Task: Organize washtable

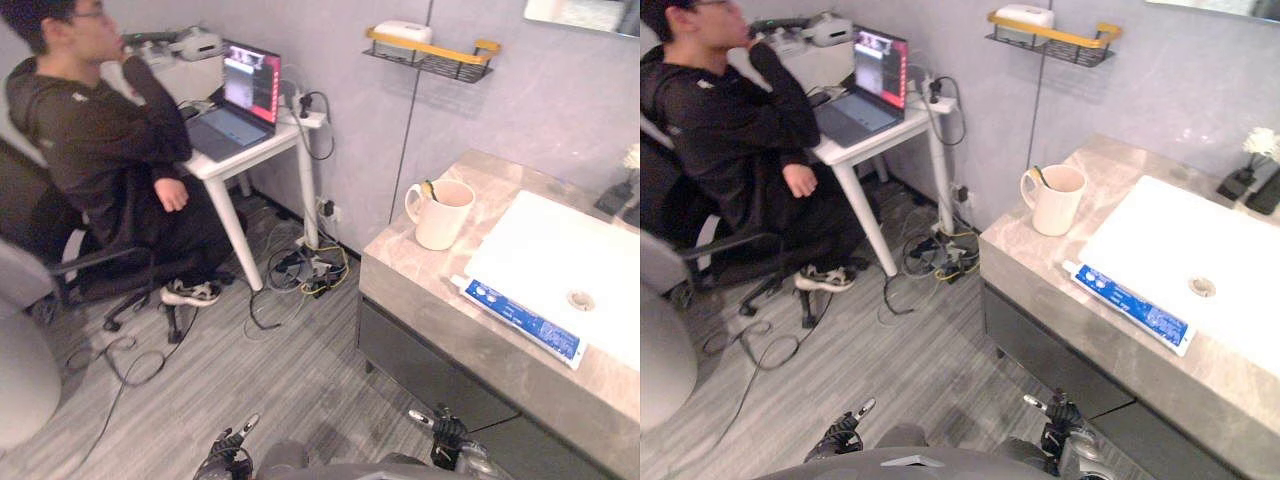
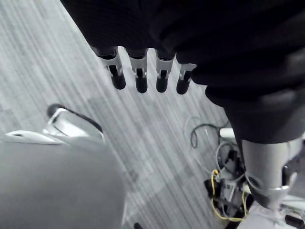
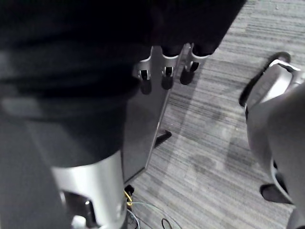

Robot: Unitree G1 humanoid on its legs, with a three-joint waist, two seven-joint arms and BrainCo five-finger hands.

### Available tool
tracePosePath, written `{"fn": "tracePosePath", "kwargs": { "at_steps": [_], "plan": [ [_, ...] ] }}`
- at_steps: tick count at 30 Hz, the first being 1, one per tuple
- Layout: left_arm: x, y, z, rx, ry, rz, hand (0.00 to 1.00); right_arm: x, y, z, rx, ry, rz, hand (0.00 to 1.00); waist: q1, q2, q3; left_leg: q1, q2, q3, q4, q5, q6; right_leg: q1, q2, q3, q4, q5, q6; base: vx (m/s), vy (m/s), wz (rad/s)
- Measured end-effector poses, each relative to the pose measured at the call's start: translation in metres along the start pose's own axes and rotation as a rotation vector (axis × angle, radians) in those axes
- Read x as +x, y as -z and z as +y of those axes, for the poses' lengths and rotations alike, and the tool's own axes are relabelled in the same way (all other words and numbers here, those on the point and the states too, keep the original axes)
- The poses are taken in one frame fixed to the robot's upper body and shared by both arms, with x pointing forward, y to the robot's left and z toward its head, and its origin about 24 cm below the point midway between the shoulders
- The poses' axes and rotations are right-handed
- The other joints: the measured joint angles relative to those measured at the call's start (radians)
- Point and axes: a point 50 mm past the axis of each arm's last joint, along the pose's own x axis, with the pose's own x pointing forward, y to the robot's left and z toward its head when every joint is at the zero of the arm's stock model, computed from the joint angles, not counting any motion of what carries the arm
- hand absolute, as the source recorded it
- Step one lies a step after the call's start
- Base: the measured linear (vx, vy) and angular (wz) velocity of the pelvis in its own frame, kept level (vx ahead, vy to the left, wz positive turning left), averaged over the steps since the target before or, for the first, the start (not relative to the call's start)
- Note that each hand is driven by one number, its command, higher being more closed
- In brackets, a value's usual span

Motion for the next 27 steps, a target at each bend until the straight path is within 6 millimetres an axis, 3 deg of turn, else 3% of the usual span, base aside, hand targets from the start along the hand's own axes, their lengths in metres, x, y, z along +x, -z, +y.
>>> {"fn": "tracePosePath", "kwargs": {
  "at_steps": [2,5,6,8,9,11,12,15,16,20,23,27],
  "plan": [
    [0.001,-0.007,-0.009,0.120,0.054,-0.025,0.00,-0.001,0.007,0.003,0.061,0.008,0.023,0.00,-0.021,-0.025,-0.027,0.012,-0.036,0.059,-0.036,0.006,0.043,0.003,-0.072,0.026,-0.087,0.051,0.034,0.22,0.276,-0.43],
    [0.002,-0.010,-0.015,0.174,0.084,-0.039,0.00,-0.002,0.010,0.003,0.122,0.018,0.030,0.00,-0.018,-0.032,-0.041,0.026,-0.037,0.147,-0.080,0.016,0.071,-0.025,-0.097,0.061,-0.139,0.130,0.055,0.16,0.195,-1.01],
    [0.003,-0.013,-0.018,0.183,0.094,-0.046,0.00,0.000,0.005,0.003,0.133,0.021,0.016,0.00,-0.018,-0.027,-0.034,0.042,-0.026,0.218,-0.104,0.028,0.090,-0.072,-0.098,-0.013,-0.127,0.188,0.050,0.13,0.109,-1.14],
    [0.003,-0.015,-0.022,0.195,0.102,-0.052,0.00,0.001,0.001,0.000,0.147,0.035,0.004,0.00,-0.018,-0.011,-0.024,0.052,-0.015,0.259,-0.108,0.033,0.098,-0.104,-0.112,-0.178,-0.121,0.235,0.024,0.11,0.019,-1.07],
    [0.002,-0.015,-0.026,0.191,0.112,-0.056,0.00,0.001,-0.001,-0.003,0.142,0.042,-0.001,0.00,-0.015,0.002,-0.012,0.071,-0.008,0.336,-0.149,0.045,0.119,-0.133,-0.178,-0.510,-0.080,0.224,-0.037,0.12,-0.082,-1.03],
    [0.001,-0.012,-0.026,0.192,0.111,-0.047,0.00,0.001,-0.002,-0.003,0.133,0.038,0.000,0.00,-0.011,-0.002,-0.008,0.108,-0.010,0.388,-0.191,0.055,0.128,-0.137,-0.213,-0.686,0.011,0.177,-0.061,0.15,-0.176,-1.03],
    [0.000,-0.006,-0.022,0.195,0.103,-0.028,0.00,0.002,-0.001,-0.001,0.114,0.029,0.007,0.00,-0.004,0.002,-0.006,0.148,-0.005,0.440,-0.218,0.061,0.125,-0.097,-0.215,-0.786,0.040,0.142,-0.046,0.17,-0.222,-1.02],
    [0.001,-0.004,-0.017,0.184,0.087,-0.014,0.00,0.002,0.000,0.000,0.080,0.015,0.017,0.00,0.019,-0.012,-0.011,0.164,-0.019,0.491,-0.254,0.088,0.112,-0.040,-0.201,-0.818,-0.136,0.141,-0.031,0.03,-0.168,-1.01],
    [0.001,-0.003,-0.023,0.187,0.103,0.003,0.00,0.003,0.000,-0.005,0.073,0.028,0.032,0.00,0.009,0.008,-0.001,0.167,-0.022,0.476,-0.297,0.126,0.110,-0.010,-0.181,-0.809,-0.231,0.183,-0.026,-0.07,-0.111,-0.40],
    [0.000,0.002,-0.026,0.175,0.113,0.020,0.00,0.001,0.010,-0.018,0.089,0.072,0.077,0.00,0.013,0.014,0.000,0.195,-0.002,0.385,-0.368,0.164,0.101,0.056,-0.141,-0.797,-0.384,0.271,-0.043,-0.08,-0.105,-0.17],
    [0.001,-0.001,-0.025,0.178,0.111,0.014,0.00,-0.002,0.016,-0.026,0.115,0.100,0.089,0.00,0.013,0.002,0.001,0.197,0.001,0.371,-0.387,0.178,0.088,0.083,-0.125,-0.797,-0.457,0.312,-0.045,-0.09,-0.035,-0.02],
    [0.002,-0.002,-0.023,0.184,0.110,0.013,0.00,-0.008,0.029,-0.035,0.148,0.134,0.118,0.00,0.011,-0.001,0.002,0.197,-0.003,0.353,-0.382,0.181,0.086,0.095,-0.130,-0.812,-0.464,0.319,-0.042,-0.03,0.011,0.11]
  ]
}}
